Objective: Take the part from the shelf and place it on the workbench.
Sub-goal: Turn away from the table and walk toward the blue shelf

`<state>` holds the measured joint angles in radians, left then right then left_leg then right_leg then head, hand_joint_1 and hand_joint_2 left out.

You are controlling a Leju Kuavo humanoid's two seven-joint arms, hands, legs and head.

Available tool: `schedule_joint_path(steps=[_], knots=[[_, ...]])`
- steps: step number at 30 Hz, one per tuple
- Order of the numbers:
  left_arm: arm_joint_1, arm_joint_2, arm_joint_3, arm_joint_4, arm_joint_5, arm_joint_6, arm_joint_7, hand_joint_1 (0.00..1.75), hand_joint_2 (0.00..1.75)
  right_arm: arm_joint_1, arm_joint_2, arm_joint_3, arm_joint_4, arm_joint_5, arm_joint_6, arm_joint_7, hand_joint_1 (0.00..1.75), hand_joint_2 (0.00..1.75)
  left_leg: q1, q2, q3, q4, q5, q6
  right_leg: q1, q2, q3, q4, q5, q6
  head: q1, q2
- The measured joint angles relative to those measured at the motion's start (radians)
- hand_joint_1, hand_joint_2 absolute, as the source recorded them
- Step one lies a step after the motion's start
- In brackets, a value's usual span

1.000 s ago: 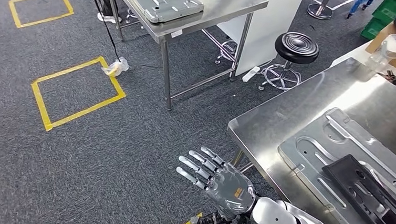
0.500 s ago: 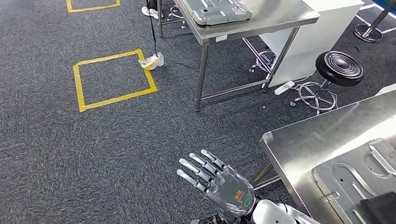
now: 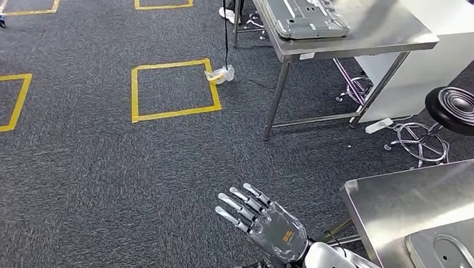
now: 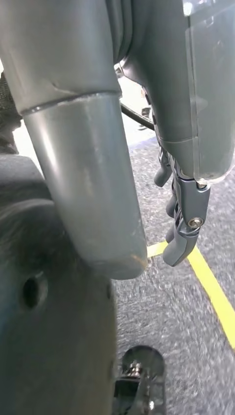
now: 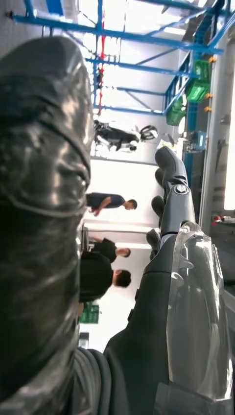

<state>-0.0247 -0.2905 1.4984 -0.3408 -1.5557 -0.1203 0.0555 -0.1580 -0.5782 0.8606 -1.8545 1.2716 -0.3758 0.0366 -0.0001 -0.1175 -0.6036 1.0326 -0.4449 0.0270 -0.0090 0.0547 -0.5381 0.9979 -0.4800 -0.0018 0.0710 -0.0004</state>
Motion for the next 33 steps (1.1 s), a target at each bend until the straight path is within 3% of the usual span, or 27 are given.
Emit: schedule_joint_path(steps=[1, 3, 5, 6, 7, 8, 10, 12, 14, 16, 18, 20, 21, 22, 23, 25, 27, 29, 31, 33], knots=[[0.000, 0.001, 0.001, 0.001, 0.000, 0.002, 0.001, 0.00, 0.00, 0.002, 0.000, 0.000, 0.000, -0.003, 0.000, 0.000, 0.00, 0.00, -0.002, 0.028, -0.013, 0.029, -0.020, -0.004, -0.002, -0.015, 0.005, -0.009, 0.004, -0.005, 0.000, 0.000], [-0.003, 0.002, 0.003, 0.004, 0.000, 0.004, 0.002, 0.00, 0.00, 0.010, 0.000, 0.000, 0.000, -0.012, 0.002, -0.001, 0.00, 0.00, -0.002, 0.087, -0.067, 0.143, -0.085, -0.013, -0.001, -0.048, 0.010, -0.016, 0.006, -0.013, 0.000, 0.000], [-0.004, 0.002, 0.003, 0.006, 0.000, 0.007, 0.002, 0.00, 0.00, 0.020, 0.000, 0.000, 0.000, -0.017, 0.003, -0.004, 0.00, 0.00, 0.005, 0.103, -0.119, 0.252, -0.128, -0.023, 0.002, -0.082, 0.009, -0.014, 0.003, -0.015, -0.001, 0.000], [-0.003, 0.002, 0.004, 0.008, 0.000, 0.008, 0.002, 0.00, 0.00, 0.024, 0.000, 0.000, 0.001, -0.017, 0.003, -0.005, 0.00, 0.00, 0.009, 0.107, -0.122, 0.261, -0.122, -0.027, 0.002, -0.098, 0.009, -0.012, 0.001, -0.014, -0.001, 0.000], [-0.002, 0.003, 0.004, 0.008, 0.000, 0.009, 0.002, 0.00, 0.00, 0.026, 0.000, 0.000, 0.001, -0.019, 0.003, -0.006, 0.00, 0.00, 0.012, 0.113, -0.103, 0.229, -0.099, -0.030, 0.002, -0.112, 0.009, -0.010, -0.002, -0.012, -0.001, 0.000], [-0.001, 0.004, 0.005, 0.009, 0.000, 0.009, 0.002, 0.00, 0.00, 0.028, 0.000, 0.000, 0.001, -0.020, 0.003, -0.007, 0.00, 0.00, 0.014, 0.124, -0.066, 0.164, -0.065, -0.031, 0.001, -0.124, 0.010, -0.006, -0.005, -0.009, -0.001, 0.000], [-0.002, 0.005, 0.007, 0.010, 0.000, 0.010, 0.002, 0.00, 0.00, 0.033, 0.000, 0.000, 0.001, -0.023, 0.001, -0.007, 0.00, 0.00, 0.011, 0.157, 0.005, 0.035, -0.024, -0.025, 0.003, -0.146, 0.012, 0.002, -0.014, 0.001, 0.000, 0.000], [-0.003, 0.005, 0.009, 0.010, 0.001, 0.010, 0.002, 0.00, 0.00, 0.045, 0.000, -0.002, 0.001, -0.027, -0.002, -0.007, 0.00, 0.00, 0.004, 0.166, 0.027, -0.010, -0.018, -0.011, 0.005, -0.163, 0.014, 0.006, -0.019, 0.012, 0.000, 0.000], [0.000, 0.006, 0.011, 0.011, 0.001, 0.011, 0.003, 0.00, 0.00, 0.061, 0.000, -0.005, 0.001, -0.030, -0.005, -0.004, 0.00, 0.00, 0.002, 0.145, 0.026, -0.016, -0.012, 0.003, 0.003, -0.175, 0.018, 0.005, -0.021, 0.023, 0.000, 0.000], [0.001, 0.006, 0.014, 0.011, 0.001, 0.011, 0.004, 0.00, 0.00, 0.080, 0.000, -0.010, 0.002, -0.036, -0.005, 0.001, 0.00, 0.00, 0.005, 0.127, 0.031, -0.029, -0.004, 0.016, -0.003, -0.139, 0.011, 0.032, -0.046, 0.033, 0.000, 0.000], [-0.002, 0.006, 0.016, 0.011, 0.001, 0.011, 0.004, 0.00, 0.00, 0.102, 0.000, -0.015, 0.005, -0.043, -0.005, 0.005, 0.00, 0.00, 0.007, 0.110, 0.033, -0.036, 0.002, 0.024, -0.006, -0.081, -0.037, 0.136, -0.108, 0.039, 0.001, 0.000], [-0.004, 0.006, 0.019, 0.011, 0.001, 0.011, 0.004, 0.00, 0.00, 0.124, 0.001, -0.018, 0.010, -0.049, -0.003, 0.008, 0.00, 0.00, 0.005, 0.088, 0.031, -0.035, 0.004, 0.027, -0.007, -0.059, -0.102, 0.261, -0.156, 0.041, 0.000, 0.000], [-0.004, 0.006, 0.020, 0.011, 0.001, 0.011, 0.005, 0.00, 0.00, 0.132, 0.001, -0.020, 0.012, -0.051, -0.001, 0.009, 0.00, 0.00, 0.004, 0.076, 0.030, -0.035, 0.004, 0.027, -0.007, -0.057, -0.116, 0.285, -0.153, 0.041, 0.000, 0.000], [-0.004, 0.007, 0.022, 0.011, 0.001, 0.011, 0.005, 0.00, 0.00, 0.138, 0.001, -0.022, 0.014, -0.053, 0.002, 0.009, 0.00, 0.00, 0.004, 0.063, 0.031, -0.033, 0.004, 0.027, -0.008, -0.055, -0.111, 0.268, -0.129, 0.041, 0.000, 0.000], [-0.004, 0.007, 0.024, 0.011, 0.001, 0.011, 0.005, 0.00, 0.00, 0.143, 0.001, -0.025, 0.015, -0.056, 0.005, 0.009, 0.00, 0.00, 0.004, 0.051, 0.032, -0.031, 0.003, 0.026, -0.009, -0.048, -0.087, 0.214, -0.091, 0.040, 0.000, 0.000], [-0.006, 0.007, 0.027, 0.012, 0.001, 0.011, 0.005, 0.00, 0.00, 0.149, 0.001, -0.032, 0.016, -0.062, 0.009, 0.010, 0.00, 0.00, 0.004, 0.026, 0.030, -0.023, 0.001, 0.021, -0.014, -0.005, -0.025, 0.077, -0.029, 0.036, 0.000, 0.000], [-0.009, 0.007, 0.027, 0.014, 0.001, 0.011, 0.005, 0.00, 0.00, 0.157, 0.001, -0.037, 0.016, -0.066, 0.013, 0.011, 0.00, 0.00, 0.004, 0.005, 0.021, -0.018, 0.002, 0.009, -0.013, 0.021, -0.001, 0.017, -0.015, 0.031, 0.000, 0.000], [-0.008, 0.008, 0.028, 0.016, 0.001, 0.011, 0.005, 0.00, 0.00, 0.165, 0.001, -0.040, 0.016, -0.068, 0.016, 0.011, 0.00, 0.00, 0.005, -0.012, 0.013, -0.019, 0.006, -0.004, -0.011, 0.002, -0.001, 0.013, -0.012, 0.021, 0.000, 0.000], [-0.007, 0.009, 0.029, 0.018, 0.001, 0.011, 0.005, 0.00, 0.00, 0.170, 0.001, -0.045, 0.017, -0.068, 0.016, 0.010, 0.00, 0.00, 0.004, 0.023, -0.001, 0.006, -0.013, -0.013, -0.012, -0.023, 0.001, 0.006, -0.007, 0.006, -0.001, 0.000], [-0.009, 0.010, 0.029, 0.018, 0.001, 0.011, 0.006, 0.00, 0.00, 0.179, 0.001, -0.048, 0.017, -0.067, 0.016, 0.009, 0.00, 0.00, 0.002, 0.084, -0.047, 0.106, -0.077, -0.019, -0.009, -0.053, 0.002, 0.002, -0.006, -0.006, -0.001, 0.000]])
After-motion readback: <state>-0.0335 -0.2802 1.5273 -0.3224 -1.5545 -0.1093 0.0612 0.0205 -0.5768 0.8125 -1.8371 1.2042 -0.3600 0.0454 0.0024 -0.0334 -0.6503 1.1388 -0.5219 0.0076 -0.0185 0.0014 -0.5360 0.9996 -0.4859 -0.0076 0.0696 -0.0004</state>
